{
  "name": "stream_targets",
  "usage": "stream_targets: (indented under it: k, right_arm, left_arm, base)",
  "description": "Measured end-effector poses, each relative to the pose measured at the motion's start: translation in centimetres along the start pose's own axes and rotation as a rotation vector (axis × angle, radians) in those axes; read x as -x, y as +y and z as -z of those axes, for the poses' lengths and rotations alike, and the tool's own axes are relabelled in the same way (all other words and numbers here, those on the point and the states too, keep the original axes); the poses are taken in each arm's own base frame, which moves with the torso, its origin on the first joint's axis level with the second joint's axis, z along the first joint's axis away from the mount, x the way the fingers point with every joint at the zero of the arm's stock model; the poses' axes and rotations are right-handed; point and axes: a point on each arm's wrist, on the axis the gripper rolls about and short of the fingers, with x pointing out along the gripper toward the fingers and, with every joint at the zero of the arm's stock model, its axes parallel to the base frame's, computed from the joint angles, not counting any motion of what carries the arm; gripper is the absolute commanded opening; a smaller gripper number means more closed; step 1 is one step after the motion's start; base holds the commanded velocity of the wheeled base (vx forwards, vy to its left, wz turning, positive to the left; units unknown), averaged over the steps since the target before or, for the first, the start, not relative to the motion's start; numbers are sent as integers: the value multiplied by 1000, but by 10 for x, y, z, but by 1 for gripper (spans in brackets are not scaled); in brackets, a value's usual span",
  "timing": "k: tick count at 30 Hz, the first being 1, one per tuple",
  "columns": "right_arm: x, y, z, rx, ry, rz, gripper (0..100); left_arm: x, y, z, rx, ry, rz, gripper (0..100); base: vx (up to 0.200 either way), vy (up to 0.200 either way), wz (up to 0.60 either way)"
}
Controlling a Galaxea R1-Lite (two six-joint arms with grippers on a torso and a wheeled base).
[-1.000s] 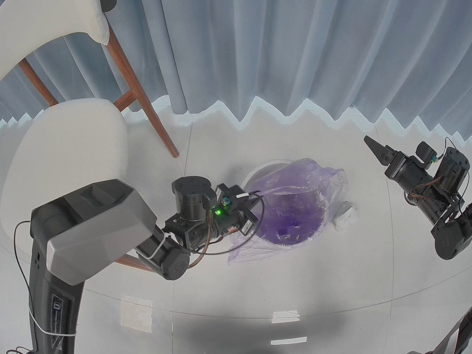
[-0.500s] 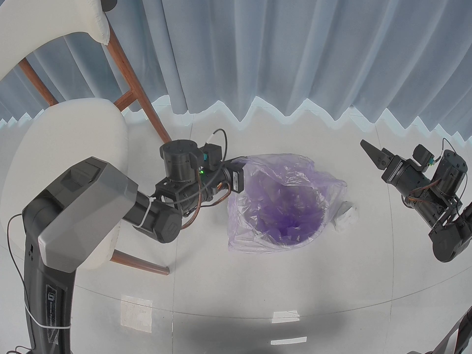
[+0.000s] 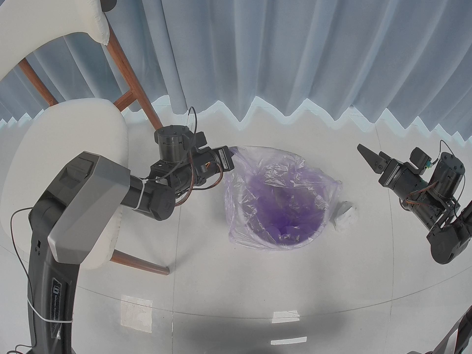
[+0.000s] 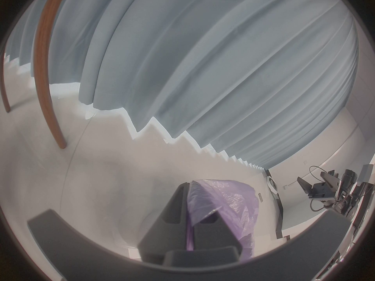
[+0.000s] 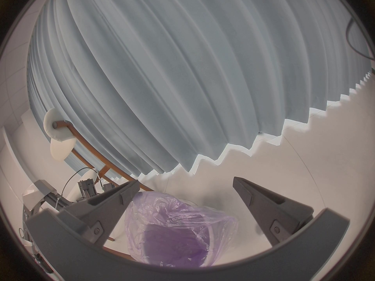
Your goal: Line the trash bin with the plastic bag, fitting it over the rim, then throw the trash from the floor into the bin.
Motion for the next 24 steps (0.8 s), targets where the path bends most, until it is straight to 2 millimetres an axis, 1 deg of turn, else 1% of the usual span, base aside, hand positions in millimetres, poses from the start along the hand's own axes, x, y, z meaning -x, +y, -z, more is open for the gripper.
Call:
stream_targets:
  k: [4,14,18,22,24]
  right_arm:
    - [0,0,1,0,5,0,100]
    - [-2,0,5,5,-3,-6,100]
    - [-1,7,13,7,27,-27,100]
    - [1,19,24,87,58,-68,100]
    - [0,23,28,192,66,-92,100]
  left_arm:
    - [-2,7,4,7,9,-10,0]
    - [-21,18,21,7,2,-12,0]
    - [-25,18,28,12,4,-11,0]
    - [-25,16,30,19,-4,-25,0]
    - [-24,14,31,19,-10,-29,0]
  base:
    - [0,0,0]
    - [0,0,0]
    - [0,0,0]
    - [0,0,0]
    - [0,0,0]
